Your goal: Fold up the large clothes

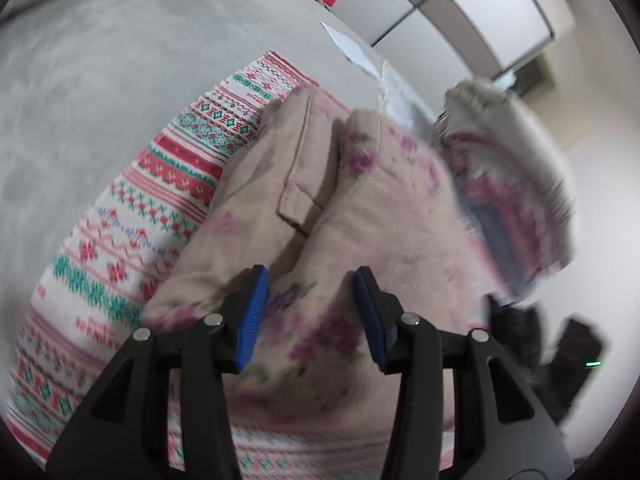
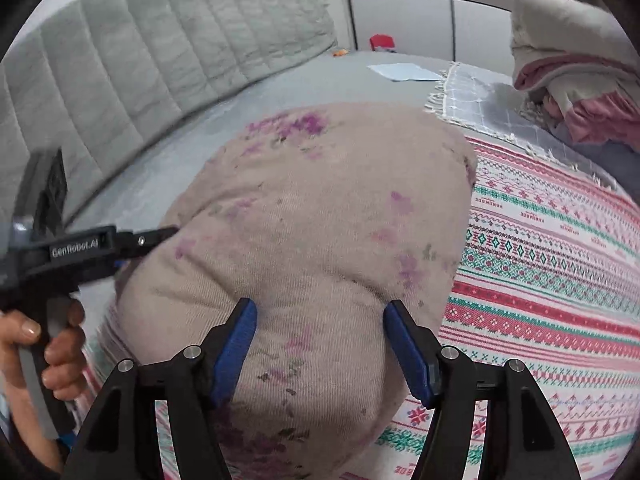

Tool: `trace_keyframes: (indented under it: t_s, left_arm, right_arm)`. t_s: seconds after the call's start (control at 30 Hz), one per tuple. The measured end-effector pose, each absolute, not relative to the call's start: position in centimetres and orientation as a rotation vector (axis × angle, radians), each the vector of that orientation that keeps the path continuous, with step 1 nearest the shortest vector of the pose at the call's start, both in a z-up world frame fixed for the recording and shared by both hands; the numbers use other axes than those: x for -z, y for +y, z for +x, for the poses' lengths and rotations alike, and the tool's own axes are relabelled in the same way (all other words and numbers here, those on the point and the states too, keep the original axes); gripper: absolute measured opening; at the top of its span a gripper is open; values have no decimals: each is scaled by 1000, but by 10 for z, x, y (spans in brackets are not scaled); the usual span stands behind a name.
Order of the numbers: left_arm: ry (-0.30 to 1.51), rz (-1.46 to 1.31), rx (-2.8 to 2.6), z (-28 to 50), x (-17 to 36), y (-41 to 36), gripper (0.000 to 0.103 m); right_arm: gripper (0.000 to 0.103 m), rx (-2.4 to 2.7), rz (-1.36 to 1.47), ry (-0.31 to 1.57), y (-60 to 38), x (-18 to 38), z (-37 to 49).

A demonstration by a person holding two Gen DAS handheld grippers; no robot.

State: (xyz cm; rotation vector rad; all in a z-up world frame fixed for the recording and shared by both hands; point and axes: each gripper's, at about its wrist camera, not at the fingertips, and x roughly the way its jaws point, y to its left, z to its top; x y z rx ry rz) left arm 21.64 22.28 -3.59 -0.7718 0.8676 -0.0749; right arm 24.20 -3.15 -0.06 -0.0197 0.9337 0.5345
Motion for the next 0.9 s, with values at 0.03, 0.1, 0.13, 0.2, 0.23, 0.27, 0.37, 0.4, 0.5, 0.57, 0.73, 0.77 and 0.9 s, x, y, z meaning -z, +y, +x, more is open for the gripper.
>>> trace_keyframes:
  t_s: [0.03,0.1,0.13,0.2,0.23,0.27,0.37,0.4,0.5,0.57,0.73,0.77,0.9]
  left_arm:
    - [846,-794,80,209,32,230,53]
    - [806,-816,59,195,29,240,68]
    - [798,-821,28,190,29,243,84]
    - [792,-835,-55,182,34,249,90]
    - [812,-842,-52,184,39,251,90]
    - [834,-860,-28,186,45,251,90]
    - [871,-985,37,193,65,256,91]
    - [871,-1000,45,192,67,257,91]
    - [880,-1032,56,192,74,258,94]
    - [889,-1095,77,193,83,260,94]
    - [921,-1126,67,195,93,251,96]
    - [920,-1106,57,195,91,248,96]
    - [916,-1075,39,196,90,243,96]
  right_arm:
    - [72,-539,14,940,-38,-1,243]
    - [76,-545,86,950,-50,-2,246]
    - [79,-551,124,961,-55,-2,249]
    - [83,-550,193,980,-63,0,256]
    - [85,-548,228,985,-67,0,259]
    - [85,-552,276,987,-72,0,262]
    - [85,-589,441,1010,-90,2,272]
    - [85,-595,481,1015,-95,3,274]
    - [86,-597,620,1030,-114,13,282]
    - [87,-589,707,1046,-127,26,286]
    - [90,-579,796,1106,-136,61,294]
    - [96,-591,800,1090,-136,66,294]
    - [103,-638,884,1099,-138,87,303]
